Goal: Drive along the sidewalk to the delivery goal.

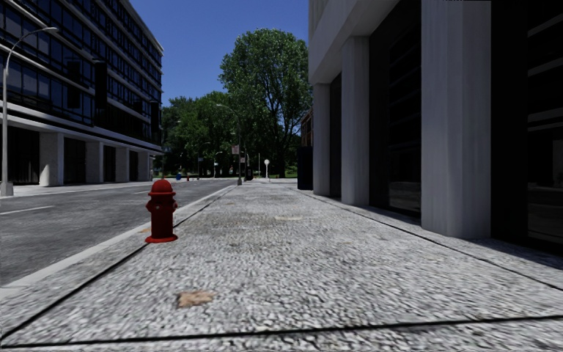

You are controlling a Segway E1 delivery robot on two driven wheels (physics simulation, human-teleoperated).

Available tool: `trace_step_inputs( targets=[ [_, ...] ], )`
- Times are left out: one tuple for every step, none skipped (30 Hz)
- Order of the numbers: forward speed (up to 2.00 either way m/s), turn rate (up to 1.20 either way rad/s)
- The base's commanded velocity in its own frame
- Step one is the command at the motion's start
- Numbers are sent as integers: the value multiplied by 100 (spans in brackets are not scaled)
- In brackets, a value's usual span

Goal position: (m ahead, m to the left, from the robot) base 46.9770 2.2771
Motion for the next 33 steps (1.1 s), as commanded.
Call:
trace_step_inputs(
  targets=[
    [200, 0],
    [200, 0],
    [200, 0],
    [200, 0],
    [200, 0],
    [200, 0],
    [200, 0],
    [200, 0],
    [200, 0],
    [200, 0],
    [200, 0],
    [200, 0],
    [200, 0],
    [200, 0],
    [200, 0],
    [200, 0],
    [200, 0],
    [200, 0],
    [200, 0],
    [200, 0],
    [200, 0],
    [200, 0],
    [200, 0],
    [200, 0],
    [200, 0],
    [200, 0],
    [200, 0],
    [200, 0],
    [200, 0],
    [200, 0],
    [200, 0],
    [200, 0],
    [200, 0]
  ],
)
